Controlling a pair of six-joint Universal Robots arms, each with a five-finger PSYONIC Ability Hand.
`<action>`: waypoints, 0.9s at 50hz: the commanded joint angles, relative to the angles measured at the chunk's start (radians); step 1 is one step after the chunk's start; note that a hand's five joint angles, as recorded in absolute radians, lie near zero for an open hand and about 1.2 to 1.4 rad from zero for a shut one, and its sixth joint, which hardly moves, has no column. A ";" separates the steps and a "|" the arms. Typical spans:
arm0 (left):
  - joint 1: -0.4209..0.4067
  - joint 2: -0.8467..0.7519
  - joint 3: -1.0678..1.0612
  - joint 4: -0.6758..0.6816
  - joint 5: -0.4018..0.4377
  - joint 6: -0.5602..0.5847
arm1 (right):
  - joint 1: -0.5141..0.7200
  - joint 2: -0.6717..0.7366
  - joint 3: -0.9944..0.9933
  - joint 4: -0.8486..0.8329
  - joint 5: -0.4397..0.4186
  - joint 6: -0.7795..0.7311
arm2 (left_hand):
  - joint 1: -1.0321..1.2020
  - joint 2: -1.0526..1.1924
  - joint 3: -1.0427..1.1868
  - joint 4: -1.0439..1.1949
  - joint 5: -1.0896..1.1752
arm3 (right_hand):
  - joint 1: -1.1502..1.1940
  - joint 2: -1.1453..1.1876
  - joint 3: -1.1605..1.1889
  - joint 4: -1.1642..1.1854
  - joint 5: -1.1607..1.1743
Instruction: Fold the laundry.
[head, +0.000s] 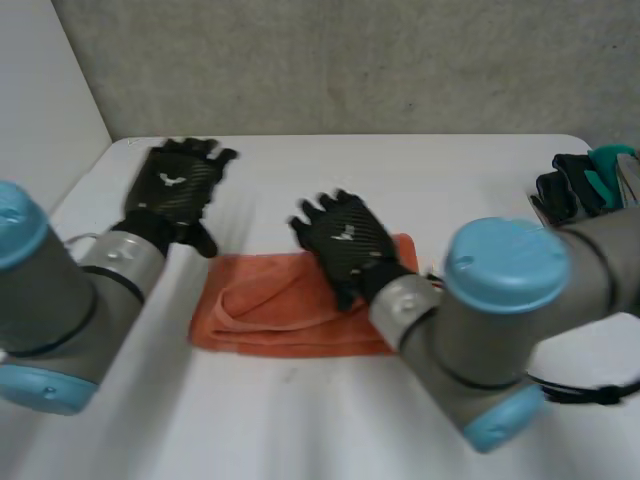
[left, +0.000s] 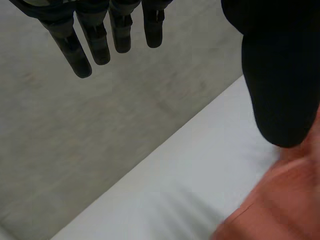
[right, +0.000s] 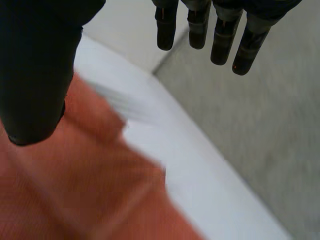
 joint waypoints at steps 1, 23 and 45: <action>-0.160 -0.138 0.058 -0.008 0.076 -0.044 | -0.077 -0.017 0.122 0.068 0.034 0.007 | 0.035 0.020 0.011 0.020 0.002 | -0.008 -0.021 -0.011 -0.030 -0.034; -0.138 -0.443 0.270 -0.043 -0.141 0.216 | -0.082 0.065 0.173 0.014 0.077 -0.061 | 0.052 0.037 0.028 0.038 0.019 | 0.330 0.316 0.327 0.308 0.303; -0.102 -0.229 0.115 0.048 -0.177 0.186 | -0.088 0.062 0.205 -0.068 0.122 -0.142 | 0.020 0.005 -0.004 0.005 -0.013 | 0.617 0.604 0.615 0.595 0.591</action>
